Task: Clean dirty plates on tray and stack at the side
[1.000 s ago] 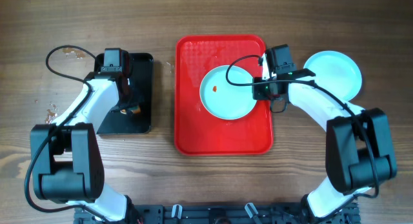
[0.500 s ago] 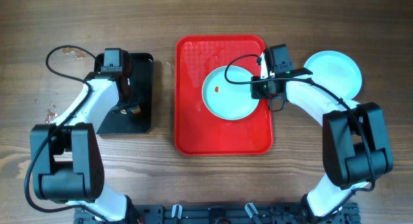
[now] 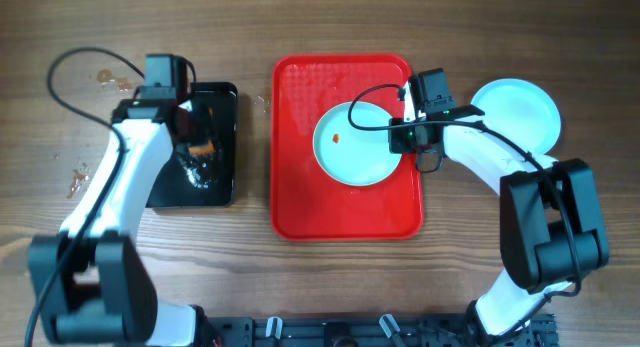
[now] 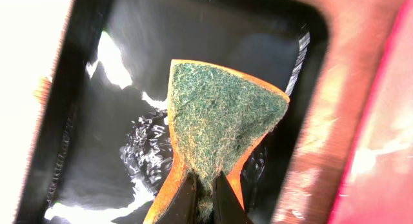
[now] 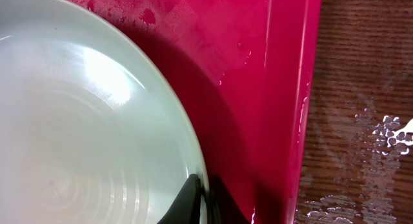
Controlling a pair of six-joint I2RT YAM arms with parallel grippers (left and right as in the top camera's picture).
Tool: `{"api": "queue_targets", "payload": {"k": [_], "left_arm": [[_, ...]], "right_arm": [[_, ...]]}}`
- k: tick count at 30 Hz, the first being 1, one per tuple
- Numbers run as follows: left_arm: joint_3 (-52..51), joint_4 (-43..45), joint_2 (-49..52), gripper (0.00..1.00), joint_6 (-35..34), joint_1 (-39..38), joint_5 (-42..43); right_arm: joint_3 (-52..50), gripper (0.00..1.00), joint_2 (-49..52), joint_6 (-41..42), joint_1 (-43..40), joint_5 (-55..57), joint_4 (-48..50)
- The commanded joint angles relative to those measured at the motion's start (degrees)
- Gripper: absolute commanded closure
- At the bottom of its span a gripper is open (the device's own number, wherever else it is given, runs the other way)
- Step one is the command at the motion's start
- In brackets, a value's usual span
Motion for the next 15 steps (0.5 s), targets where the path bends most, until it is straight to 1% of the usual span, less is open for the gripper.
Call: {"api": "queue_targets", "payload": {"k": [1, 13, 14, 15], "left_arm": [[1.09, -2.08, -1.27, 0.96, 0.74, 0.22, 0.02], [-1.22, -1.75, 1.11, 0.96, 0.74, 0.20, -0.07], [-1.22, -1.64, 1.11, 0.96, 0.74, 0.20, 1.57], [-1.20, -1.31, 1.11, 0.96, 0.74, 0.13, 5.38]], "right_arm": [[0.15, 0.94, 2.45, 0.07, 0.17, 0.24, -0.72], [0.15, 0.94, 2.45, 0.00, 0.17, 0.26, -0.72], [0.15, 0.94, 2.45, -0.02, 0.17, 0.26, -0.72], [0.15, 0.94, 2.45, 0.00, 0.20, 0.24, -0.72]]}}
